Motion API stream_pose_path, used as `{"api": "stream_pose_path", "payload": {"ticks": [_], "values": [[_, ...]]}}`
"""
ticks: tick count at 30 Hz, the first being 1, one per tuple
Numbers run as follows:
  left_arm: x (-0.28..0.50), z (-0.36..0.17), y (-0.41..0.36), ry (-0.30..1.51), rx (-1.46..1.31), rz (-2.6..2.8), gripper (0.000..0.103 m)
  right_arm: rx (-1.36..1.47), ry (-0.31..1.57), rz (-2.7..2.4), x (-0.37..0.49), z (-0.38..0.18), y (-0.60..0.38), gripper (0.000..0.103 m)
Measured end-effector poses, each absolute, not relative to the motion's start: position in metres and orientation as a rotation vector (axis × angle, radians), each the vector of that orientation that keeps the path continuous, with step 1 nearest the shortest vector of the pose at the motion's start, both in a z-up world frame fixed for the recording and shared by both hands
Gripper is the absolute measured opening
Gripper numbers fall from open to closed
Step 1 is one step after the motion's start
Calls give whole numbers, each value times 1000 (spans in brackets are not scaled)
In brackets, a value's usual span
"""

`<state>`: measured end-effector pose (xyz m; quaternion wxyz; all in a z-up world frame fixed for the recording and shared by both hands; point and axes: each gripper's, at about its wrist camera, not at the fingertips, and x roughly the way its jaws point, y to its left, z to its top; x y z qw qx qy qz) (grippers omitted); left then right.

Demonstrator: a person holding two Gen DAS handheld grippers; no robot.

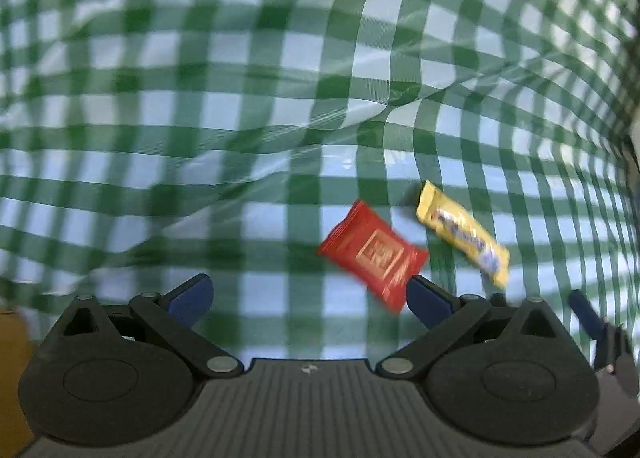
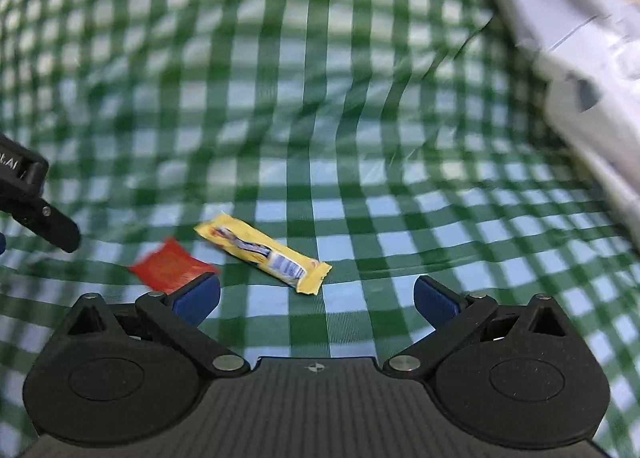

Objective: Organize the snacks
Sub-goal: 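Grasp the red fu packet with left tool while right tool grasps yellow bar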

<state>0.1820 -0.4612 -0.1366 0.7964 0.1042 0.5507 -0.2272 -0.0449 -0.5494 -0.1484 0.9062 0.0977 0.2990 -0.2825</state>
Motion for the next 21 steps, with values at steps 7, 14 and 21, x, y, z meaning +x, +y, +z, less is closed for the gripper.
{"api": "stream_pose_path", "payload": {"ticks": [7, 14, 21], "values": [[207, -193, -506, 1297, 209, -465, 103, 144, 654, -506, 20, -186, -580, 102], [196, -198, -514, 1230, 258, -429, 103, 168, 620, -504, 29, -207, -591, 102], [195, -200, -518, 1220, 269, -422, 103, 161, 615, -505, 28, -205, -587, 102]]}}
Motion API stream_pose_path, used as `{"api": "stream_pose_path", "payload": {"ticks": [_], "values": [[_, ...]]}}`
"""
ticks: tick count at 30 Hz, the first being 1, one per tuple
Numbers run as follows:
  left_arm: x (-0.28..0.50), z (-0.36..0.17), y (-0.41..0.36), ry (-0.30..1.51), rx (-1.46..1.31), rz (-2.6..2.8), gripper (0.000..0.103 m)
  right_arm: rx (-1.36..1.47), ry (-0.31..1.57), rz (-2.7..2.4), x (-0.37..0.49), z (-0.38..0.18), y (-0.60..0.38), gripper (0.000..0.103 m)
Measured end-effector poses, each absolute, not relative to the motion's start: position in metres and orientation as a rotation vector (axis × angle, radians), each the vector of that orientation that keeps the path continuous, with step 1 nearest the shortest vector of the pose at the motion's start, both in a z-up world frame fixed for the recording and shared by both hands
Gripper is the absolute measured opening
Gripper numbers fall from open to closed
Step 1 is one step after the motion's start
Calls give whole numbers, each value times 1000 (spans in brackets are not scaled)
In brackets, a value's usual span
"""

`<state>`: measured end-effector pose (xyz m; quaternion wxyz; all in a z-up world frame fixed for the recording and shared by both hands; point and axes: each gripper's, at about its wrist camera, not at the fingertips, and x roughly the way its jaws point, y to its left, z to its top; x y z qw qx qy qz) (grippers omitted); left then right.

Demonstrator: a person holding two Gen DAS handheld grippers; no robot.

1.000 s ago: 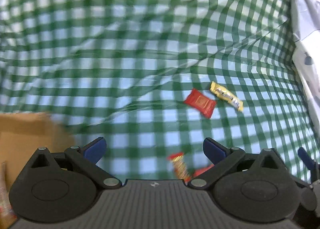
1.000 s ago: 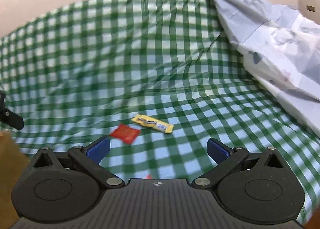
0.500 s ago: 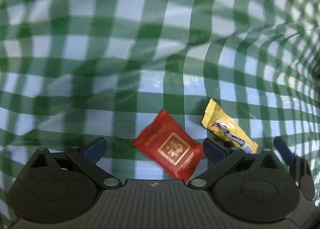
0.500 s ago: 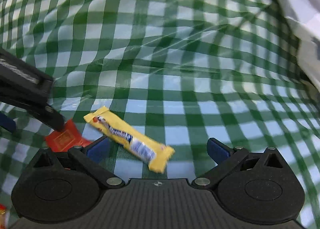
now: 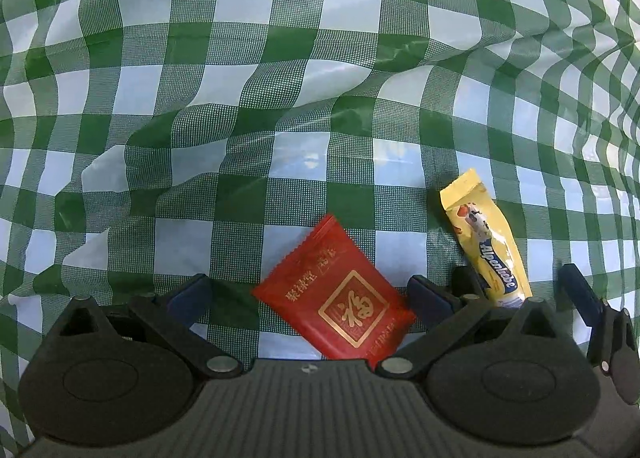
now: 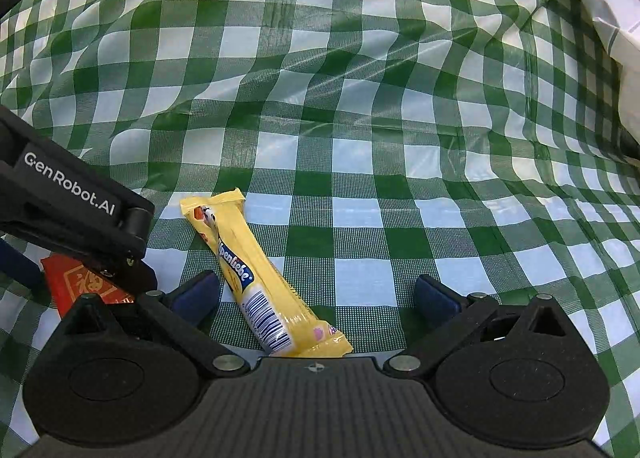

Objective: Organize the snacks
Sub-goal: 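Grasp the red fu packet with left tool while right tool grasps yellow bar, then carry the red fu packet and yellow bar toward the box with both tools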

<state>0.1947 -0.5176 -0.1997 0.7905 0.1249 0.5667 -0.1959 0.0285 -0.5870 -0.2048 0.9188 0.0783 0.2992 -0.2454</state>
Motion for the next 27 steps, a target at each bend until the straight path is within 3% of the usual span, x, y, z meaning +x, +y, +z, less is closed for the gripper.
{"api": "stream_pose_path", "payload": {"ticks": [4, 5, 6, 7, 8, 9, 15, 27], "values": [[187, -200, -524, 1206, 304, -423, 103, 160, 616, -505, 28, -205, -587, 102], [185, -199, -525, 1202, 316, -428, 96, 159, 620, -505, 26, -203, -586, 99], [182, -196, -523, 1183, 327, -427, 90, 159, 623, -498, 22, -201, -582, 82], [178, -192, -520, 1158, 328, -436, 71, 156, 613, -483, 18, -198, -580, 69], [174, -187, -516, 1134, 329, -466, 48, 147, 605, -471, 17, -195, -578, 43], [172, -184, -512, 1126, 336, -491, 45, 140, 605, -467, 15, -193, -573, 27], [150, -176, -483, 1098, 377, -586, 34, 155, 619, -451, 4, -188, -556, 26], [103, -126, -409, 1021, 413, -654, 33, 346, 543, -543, -64, -154, -511, 26]]}}
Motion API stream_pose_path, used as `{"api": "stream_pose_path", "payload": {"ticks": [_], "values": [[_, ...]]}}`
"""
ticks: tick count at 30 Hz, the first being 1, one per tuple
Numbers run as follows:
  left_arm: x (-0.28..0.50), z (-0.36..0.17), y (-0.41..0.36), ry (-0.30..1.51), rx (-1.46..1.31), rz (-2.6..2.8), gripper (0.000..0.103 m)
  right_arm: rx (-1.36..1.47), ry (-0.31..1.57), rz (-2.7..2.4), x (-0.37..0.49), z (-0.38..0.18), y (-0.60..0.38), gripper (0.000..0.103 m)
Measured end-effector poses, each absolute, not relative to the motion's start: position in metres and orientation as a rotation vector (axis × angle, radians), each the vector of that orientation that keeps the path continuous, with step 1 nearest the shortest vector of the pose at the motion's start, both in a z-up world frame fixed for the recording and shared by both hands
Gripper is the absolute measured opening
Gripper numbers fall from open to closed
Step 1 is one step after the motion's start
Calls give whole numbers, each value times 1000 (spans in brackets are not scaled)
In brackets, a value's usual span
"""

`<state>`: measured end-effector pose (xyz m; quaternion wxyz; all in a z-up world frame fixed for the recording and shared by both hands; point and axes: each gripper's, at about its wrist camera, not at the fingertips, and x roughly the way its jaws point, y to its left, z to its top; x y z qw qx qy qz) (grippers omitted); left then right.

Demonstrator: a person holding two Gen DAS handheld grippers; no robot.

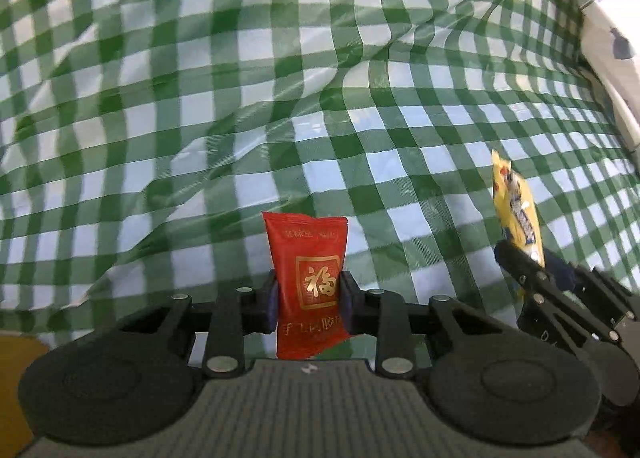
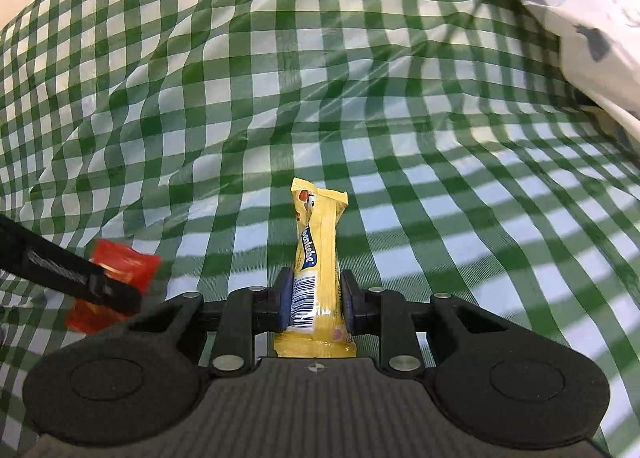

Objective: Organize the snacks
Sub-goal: 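Carry the red fu packet and yellow bar toward the box with both tools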

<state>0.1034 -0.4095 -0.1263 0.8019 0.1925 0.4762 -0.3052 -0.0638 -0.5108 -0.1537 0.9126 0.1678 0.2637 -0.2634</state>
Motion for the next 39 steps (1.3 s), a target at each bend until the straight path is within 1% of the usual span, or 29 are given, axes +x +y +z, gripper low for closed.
{"api": "stream_pose_path", "payload": {"ticks": [5, 11, 19, 24, 30, 36, 39], "values": [[94, -90, -373, 988, 389, -649, 33, 362, 537, -561, -85, -133, -477, 26], [69, -33, -306, 945, 348, -645, 33, 408, 509, -540, -115, -104, -413, 26], [27, 41, -194, 893, 291, -626, 33, 428, 482, -445, -142, -43, -312, 26], [-6, 76, -115, 863, 257, -589, 33, 422, 496, -344, -158, -12, -241, 26], [-44, 95, -23, 836, 267, -514, 33, 405, 550, -187, -183, 8, -154, 26], [-81, 95, 58, 831, 255, -432, 33, 364, 611, -58, -205, 19, -73, 26], [-99, 91, 94, 848, 236, -401, 33, 312, 616, -32, -213, 26, -46, 26]]}}
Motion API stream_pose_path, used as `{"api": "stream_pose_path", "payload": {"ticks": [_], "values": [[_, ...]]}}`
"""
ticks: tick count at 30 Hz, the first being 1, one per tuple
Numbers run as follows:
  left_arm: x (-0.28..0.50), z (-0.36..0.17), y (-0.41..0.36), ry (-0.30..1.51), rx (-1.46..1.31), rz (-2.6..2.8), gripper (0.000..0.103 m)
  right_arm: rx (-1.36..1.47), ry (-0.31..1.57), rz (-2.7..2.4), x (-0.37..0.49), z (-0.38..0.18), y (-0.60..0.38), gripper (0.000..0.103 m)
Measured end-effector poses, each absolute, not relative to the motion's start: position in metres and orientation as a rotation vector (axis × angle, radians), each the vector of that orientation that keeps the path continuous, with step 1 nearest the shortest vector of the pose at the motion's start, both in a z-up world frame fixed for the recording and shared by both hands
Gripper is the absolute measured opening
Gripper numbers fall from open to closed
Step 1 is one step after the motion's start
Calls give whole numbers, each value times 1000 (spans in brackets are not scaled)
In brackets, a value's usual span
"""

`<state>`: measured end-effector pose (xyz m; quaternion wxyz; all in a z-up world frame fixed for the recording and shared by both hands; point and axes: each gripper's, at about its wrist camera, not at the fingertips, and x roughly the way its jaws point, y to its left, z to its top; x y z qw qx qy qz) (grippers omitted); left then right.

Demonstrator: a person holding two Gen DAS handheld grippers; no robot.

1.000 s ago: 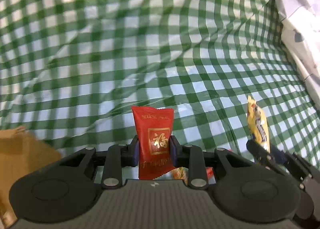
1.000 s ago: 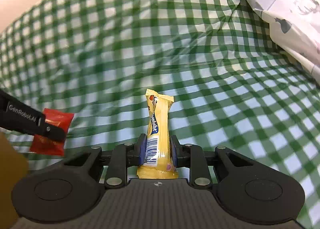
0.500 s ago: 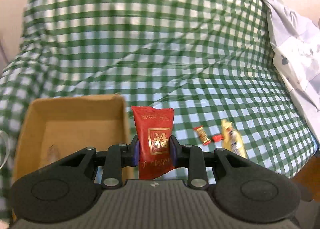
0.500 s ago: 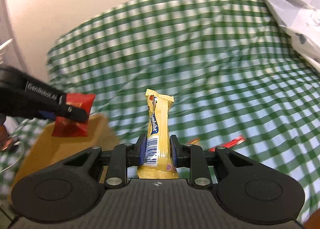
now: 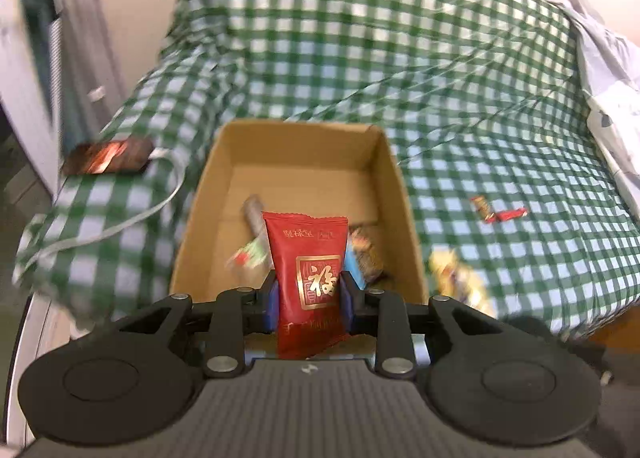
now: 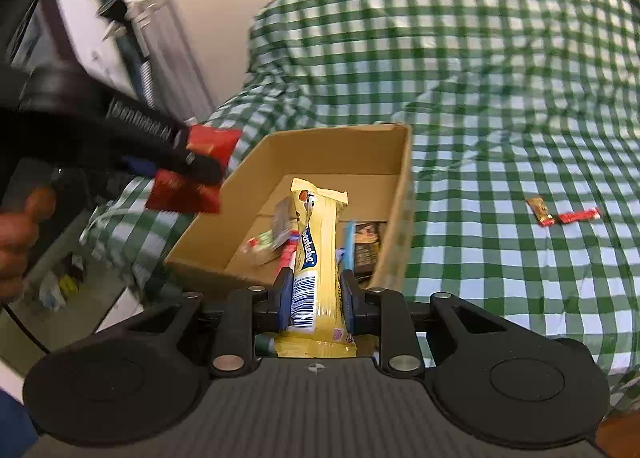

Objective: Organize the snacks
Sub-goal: 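Carry the red fu packet and yellow bar toward the box with both tools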

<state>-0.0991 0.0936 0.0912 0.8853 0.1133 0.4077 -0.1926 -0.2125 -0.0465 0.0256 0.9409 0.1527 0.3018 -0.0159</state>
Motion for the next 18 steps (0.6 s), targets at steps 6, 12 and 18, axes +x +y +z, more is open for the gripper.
{"api": "stream_pose_path", "payload": {"ticks": [6, 12, 18], "values": [[-126, 82, 137, 851, 224, -365, 33, 279, 595, -43, -220, 38, -26, 26], [-129, 78, 149, 850, 202, -370, 33, 208, 593, -51, -224, 43, -10, 26], [-128, 75, 147, 856, 189, -394, 33, 200, 615, -82, -224, 43, -8, 26]]}}
